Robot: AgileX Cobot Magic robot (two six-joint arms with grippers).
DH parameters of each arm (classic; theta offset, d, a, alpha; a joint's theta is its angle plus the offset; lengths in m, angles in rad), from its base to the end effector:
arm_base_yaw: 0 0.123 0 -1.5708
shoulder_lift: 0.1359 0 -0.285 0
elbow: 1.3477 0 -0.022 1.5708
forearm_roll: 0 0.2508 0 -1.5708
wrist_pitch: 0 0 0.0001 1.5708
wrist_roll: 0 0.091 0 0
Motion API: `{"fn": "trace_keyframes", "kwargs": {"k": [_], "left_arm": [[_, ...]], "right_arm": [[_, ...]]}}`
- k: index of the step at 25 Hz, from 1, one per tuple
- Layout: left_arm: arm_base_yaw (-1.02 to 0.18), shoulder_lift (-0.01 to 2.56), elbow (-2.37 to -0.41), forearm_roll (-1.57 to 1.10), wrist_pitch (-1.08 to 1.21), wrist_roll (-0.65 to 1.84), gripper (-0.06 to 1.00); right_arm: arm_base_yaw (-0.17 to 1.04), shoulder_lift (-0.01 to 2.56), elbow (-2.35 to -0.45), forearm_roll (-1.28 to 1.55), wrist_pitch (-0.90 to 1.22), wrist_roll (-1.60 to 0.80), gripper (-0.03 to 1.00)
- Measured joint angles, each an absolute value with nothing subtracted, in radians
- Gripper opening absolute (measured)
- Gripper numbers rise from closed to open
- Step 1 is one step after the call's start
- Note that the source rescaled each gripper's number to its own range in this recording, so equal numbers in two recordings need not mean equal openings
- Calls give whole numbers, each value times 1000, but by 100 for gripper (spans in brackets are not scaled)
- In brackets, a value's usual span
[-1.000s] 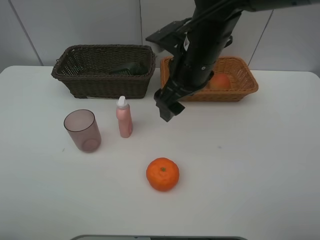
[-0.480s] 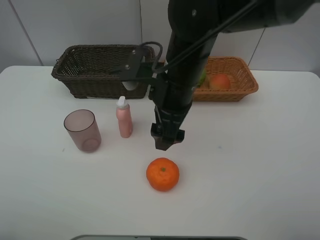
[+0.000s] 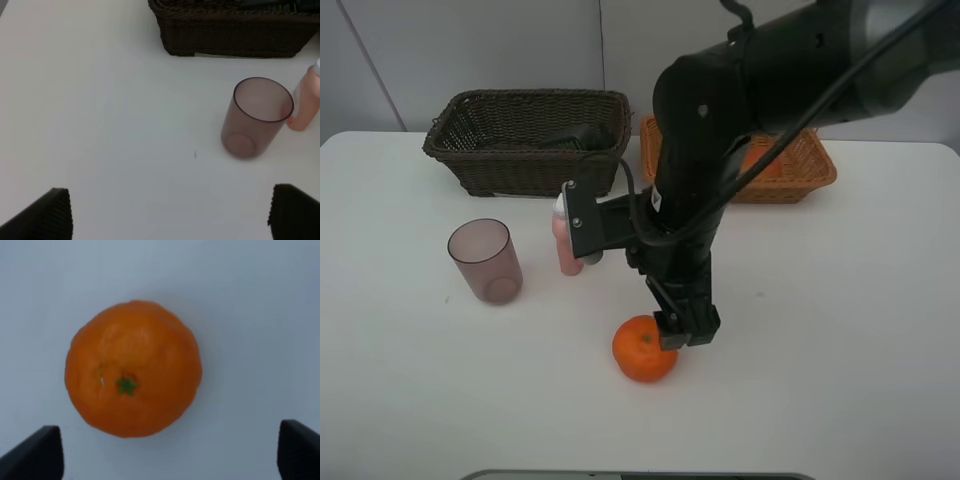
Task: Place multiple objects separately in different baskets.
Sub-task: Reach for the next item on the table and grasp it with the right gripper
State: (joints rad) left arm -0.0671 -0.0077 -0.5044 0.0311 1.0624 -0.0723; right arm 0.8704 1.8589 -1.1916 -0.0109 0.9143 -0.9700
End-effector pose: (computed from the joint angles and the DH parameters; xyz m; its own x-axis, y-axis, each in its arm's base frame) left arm -0.0064 0.0029 0.2784 -0.4473 -0.0272 -0.8940 0.0173 0.9991 -0.0390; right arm 0.2236 0.2640 0.1730 0.2734 -0.9612 -0.0356 -0.9603 -0.2706 -0.0681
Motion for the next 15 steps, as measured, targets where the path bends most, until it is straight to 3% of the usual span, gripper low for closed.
{"fn": "trace_keyframes", "kwargs": {"k": [15], "left_arm": [[-67,-8,-504,31,1062,-72,100]], "right_arm": [[895,1935,-1190,-10,871,-1058,91]]}}
